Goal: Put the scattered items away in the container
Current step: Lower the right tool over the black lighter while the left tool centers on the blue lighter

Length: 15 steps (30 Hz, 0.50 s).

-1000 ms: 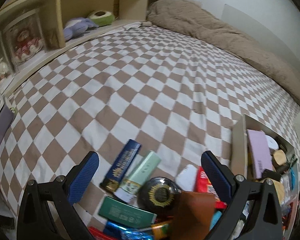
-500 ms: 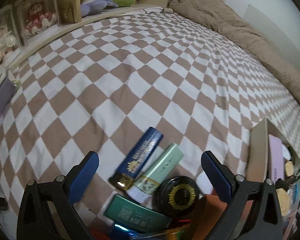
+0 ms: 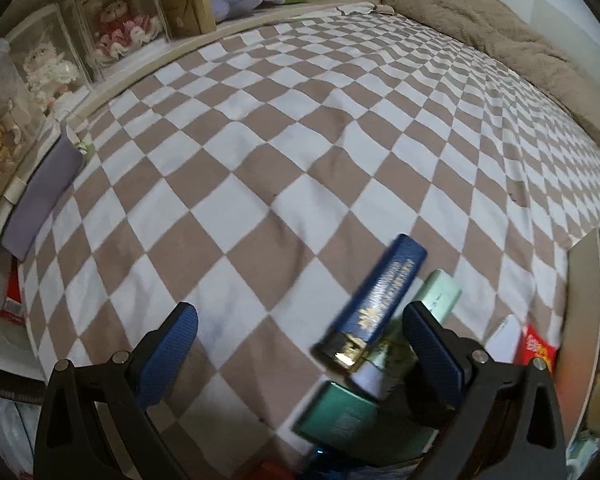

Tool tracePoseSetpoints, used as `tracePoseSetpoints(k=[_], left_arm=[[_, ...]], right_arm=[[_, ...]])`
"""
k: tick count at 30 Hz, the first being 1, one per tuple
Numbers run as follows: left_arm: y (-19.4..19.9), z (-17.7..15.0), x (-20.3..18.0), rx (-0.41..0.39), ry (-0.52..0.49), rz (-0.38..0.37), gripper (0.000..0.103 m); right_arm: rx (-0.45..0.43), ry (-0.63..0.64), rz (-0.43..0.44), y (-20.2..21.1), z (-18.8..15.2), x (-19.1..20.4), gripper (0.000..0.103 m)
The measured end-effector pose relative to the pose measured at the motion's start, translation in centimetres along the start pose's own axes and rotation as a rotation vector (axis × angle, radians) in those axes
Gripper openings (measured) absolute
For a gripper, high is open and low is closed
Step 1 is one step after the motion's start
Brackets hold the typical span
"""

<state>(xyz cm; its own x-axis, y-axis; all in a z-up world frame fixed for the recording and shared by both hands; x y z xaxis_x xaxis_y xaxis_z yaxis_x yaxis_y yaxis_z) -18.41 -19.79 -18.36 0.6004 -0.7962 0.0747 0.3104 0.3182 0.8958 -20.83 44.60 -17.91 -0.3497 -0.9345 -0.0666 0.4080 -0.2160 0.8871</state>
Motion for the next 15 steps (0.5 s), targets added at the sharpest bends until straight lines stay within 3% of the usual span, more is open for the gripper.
tracePoseSetpoints(k=[5,15], left_arm=[[-0.7,-0.1,0.9,0.008,-0.006,0.068,0.103],[-0.5,-0.6,2.7,-0.018,0.033,0.104,0.103]], right_arm=[[-0.012,-0.001,0.000,0.5,-0.1,0.0,0.103],[-0.046,-0.004,0.006,1.4,-0.2,0.1,0.103]])
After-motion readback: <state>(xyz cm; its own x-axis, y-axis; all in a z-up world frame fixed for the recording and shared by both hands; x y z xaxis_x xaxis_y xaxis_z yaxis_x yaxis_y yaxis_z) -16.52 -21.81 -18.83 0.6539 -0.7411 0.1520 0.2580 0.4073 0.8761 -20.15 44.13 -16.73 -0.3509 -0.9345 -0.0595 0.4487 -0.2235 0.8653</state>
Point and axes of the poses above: each gripper's, at about its wrist camera, not at the fingertips, and y roughly against the way its jaws point, x to its left, z to its top, the point moved 3 cm from there along -y, roughly the way its jaws point, and after that the axes turned 6 degrees about x, right-handed, at the moved point
